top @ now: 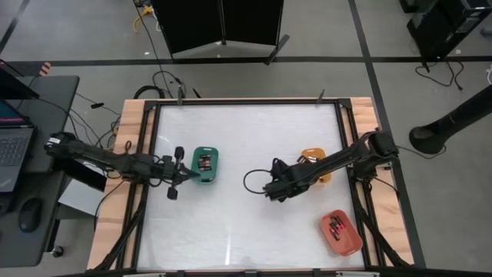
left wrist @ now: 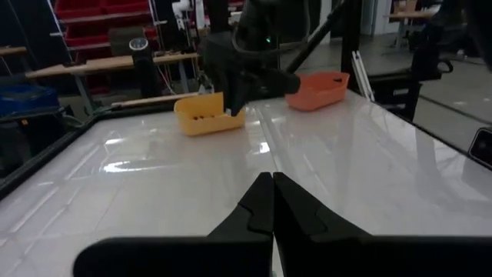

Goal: Sort batteries
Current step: Put the silver battery into the yellow bin

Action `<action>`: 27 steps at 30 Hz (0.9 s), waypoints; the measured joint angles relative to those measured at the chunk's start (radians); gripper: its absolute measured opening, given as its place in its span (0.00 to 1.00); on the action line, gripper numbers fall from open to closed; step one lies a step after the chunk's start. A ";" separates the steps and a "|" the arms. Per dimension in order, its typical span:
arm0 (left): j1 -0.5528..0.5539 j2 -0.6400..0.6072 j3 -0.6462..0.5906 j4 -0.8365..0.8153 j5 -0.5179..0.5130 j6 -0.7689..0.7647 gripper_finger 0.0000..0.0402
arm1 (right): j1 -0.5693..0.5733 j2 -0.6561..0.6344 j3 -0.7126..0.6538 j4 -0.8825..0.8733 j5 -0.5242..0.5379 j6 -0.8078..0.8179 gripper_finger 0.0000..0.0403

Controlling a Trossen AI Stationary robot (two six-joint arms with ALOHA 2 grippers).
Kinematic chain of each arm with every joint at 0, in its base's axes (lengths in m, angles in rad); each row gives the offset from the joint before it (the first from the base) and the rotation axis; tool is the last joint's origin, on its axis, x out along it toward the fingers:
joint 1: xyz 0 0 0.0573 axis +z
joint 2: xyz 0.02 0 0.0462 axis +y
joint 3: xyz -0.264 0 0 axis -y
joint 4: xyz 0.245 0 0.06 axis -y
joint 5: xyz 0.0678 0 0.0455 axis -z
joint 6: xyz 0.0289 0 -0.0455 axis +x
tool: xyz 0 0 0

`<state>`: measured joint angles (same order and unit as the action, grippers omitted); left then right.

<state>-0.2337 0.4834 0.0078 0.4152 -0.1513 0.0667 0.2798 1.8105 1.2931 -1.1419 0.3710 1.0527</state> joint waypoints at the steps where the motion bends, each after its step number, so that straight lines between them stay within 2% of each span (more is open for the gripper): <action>1: 0.000 -0.020 0.000 -0.015 0.000 0.005 0.01 | 0.000 -0.015 0.003 -0.022 0.002 -0.001 0.14; 7: 0.000 -0.141 0.000 -0.102 0.000 0.024 0.01 | 0.000 -0.131 0.003 -0.183 0.031 0.027 0.14; 17: 0.037 -0.316 0.000 -0.270 0.000 0.030 0.01 | -0.025 -0.361 -0.004 -0.223 0.047 0.026 0.14; 22: 0.059 -0.398 -0.001 -0.349 0.019 0.027 0.01 | -0.080 -0.456 -0.061 -0.230 0.035 0.029 0.14; 27: 0.070 -0.462 -0.001 -0.390 0.039 0.027 0.01 | -0.127 -0.527 -0.202 -0.178 -0.003 0.029 0.14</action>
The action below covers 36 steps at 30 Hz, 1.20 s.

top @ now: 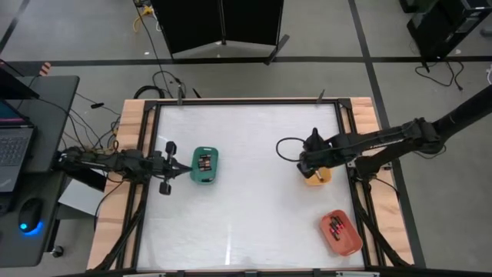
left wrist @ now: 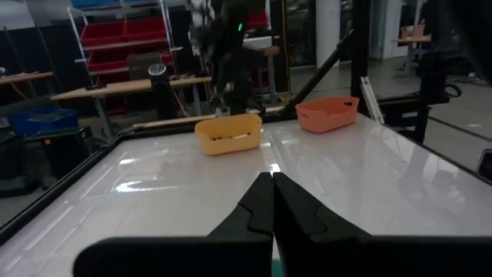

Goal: Sort batteries
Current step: Put the silver battery into the yellow bin

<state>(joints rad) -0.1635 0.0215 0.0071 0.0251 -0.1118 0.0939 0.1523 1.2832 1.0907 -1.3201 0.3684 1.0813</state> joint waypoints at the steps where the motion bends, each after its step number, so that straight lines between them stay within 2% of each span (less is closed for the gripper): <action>1: 0.001 -0.007 0.000 -0.002 0.007 0.003 0.01 | -0.007 -0.013 -0.038 0.027 -0.012 0.000 0.14; 8: 0.013 -0.017 0.000 -0.006 0.012 0.013 0.01 | -0.047 -0.060 -0.285 0.269 -0.054 -0.006 0.14; 14: 0.028 -0.017 0.000 -0.007 0.013 0.008 0.01 | -0.090 -0.058 -0.420 0.420 -0.071 -0.045 0.15; 31: 0.034 -0.017 0.000 -0.011 0.013 0.007 0.01 | -0.137 -0.060 -0.552 0.547 -0.053 -0.116 0.15; 36: 0.034 -0.017 0.000 -0.011 0.013 0.007 0.01 | -0.137 -0.061 -0.568 0.562 -0.044 -0.108 0.18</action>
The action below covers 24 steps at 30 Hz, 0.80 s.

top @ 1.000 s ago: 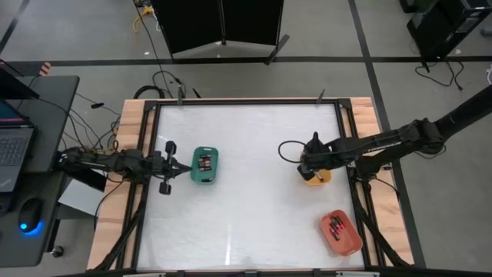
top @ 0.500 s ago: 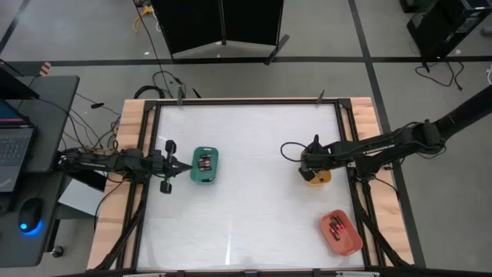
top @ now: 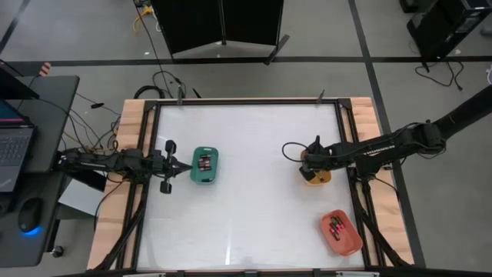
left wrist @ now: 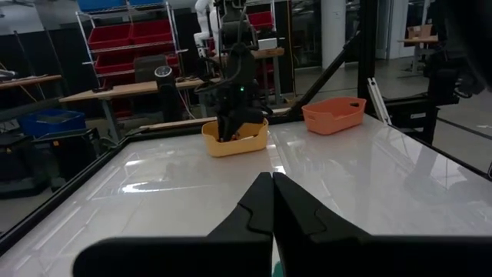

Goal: Sort batteries
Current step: Put the silver battery into the yellow bin, then return to Home Position

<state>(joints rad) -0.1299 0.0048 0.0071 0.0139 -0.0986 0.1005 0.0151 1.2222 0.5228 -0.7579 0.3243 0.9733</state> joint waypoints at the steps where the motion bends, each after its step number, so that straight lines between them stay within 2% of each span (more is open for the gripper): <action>1: 0.000 0.000 0.000 0.000 0.000 0.000 0.01 | 0.000 0.001 0.000 0.002 -0.001 0.000 0.19; 10: 0.000 0.000 0.000 -0.001 0.000 0.004 0.01 | 0.004 0.003 0.059 -0.068 -0.042 -0.025 0.34; 16: 0.000 0.000 0.000 -0.002 -0.001 0.002 0.01 | 0.005 0.002 0.131 -0.109 -0.037 -0.115 0.38; 20: 0.000 0.000 0.000 -0.002 -0.001 0.005 0.01 | 0.019 0.001 0.147 -0.054 -0.065 -0.239 0.35; 24: 0.000 0.001 0.000 -0.002 -0.001 0.025 0.01 | 0.025 0.002 0.148 0.056 -0.107 -0.384 0.19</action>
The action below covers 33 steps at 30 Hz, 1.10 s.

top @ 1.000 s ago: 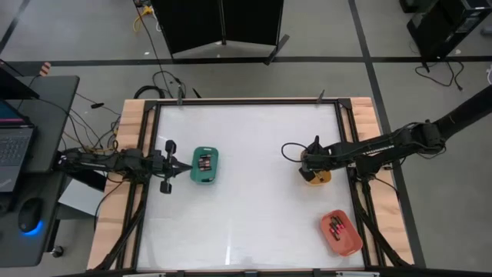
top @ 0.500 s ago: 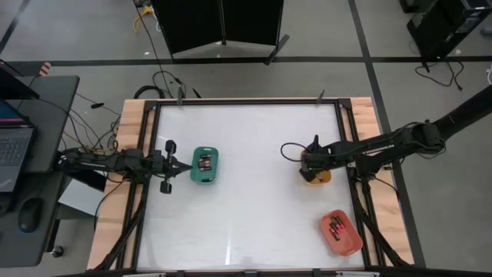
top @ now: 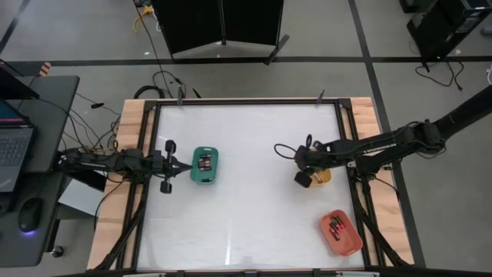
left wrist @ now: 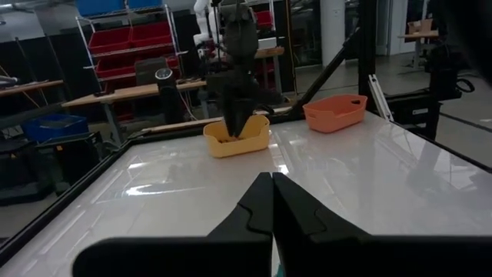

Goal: Sort batteries
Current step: Return to Home Position

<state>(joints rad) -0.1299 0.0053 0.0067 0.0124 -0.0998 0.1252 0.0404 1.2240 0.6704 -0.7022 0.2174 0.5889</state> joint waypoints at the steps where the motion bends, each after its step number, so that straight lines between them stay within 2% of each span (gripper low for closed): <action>1: 0.000 0.000 0.000 0.000 -0.001 0.003 0.01 | 0.000 0.000 0.000 0.034 -0.004 -0.040 0.14; 3: 0.004 0.000 0.000 0.000 -0.003 0.003 0.01 | -0.001 0.000 0.000 0.098 -0.025 -0.131 0.04; 4: 0.006 0.000 0.000 0.000 -0.003 0.003 0.01 | -0.006 0.000 0.000 0.141 -0.046 -0.184 0.03; 9: 0.033 0.000 0.000 0.000 -0.003 0.011 0.01 | -0.049 -0.011 0.000 0.341 -0.152 -0.406 0.03; 15: 0.085 0.000 0.000 0.000 -0.003 0.030 0.01 | -0.122 -0.081 0.000 0.405 -0.161 -0.579 0.02; 18: 0.111 0.000 0.000 -0.001 0.019 0.031 0.01 | -0.160 -0.128 -0.038 0.505 -0.172 -0.645 0.01; 24: 0.155 0.000 0.000 0.000 0.031 0.033 0.01 | -0.222 -0.198 -0.198 0.743 -0.207 -0.687 0.01; 33: 0.203 0.000 0.000 0.000 0.033 0.031 0.01 | -0.227 -0.310 -0.447 1.080 -0.208 -0.678 0.01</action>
<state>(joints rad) 0.0735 0.0051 0.0063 0.0124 -0.0669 0.1566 -0.1871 0.9143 0.2238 0.3779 0.0097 -0.0896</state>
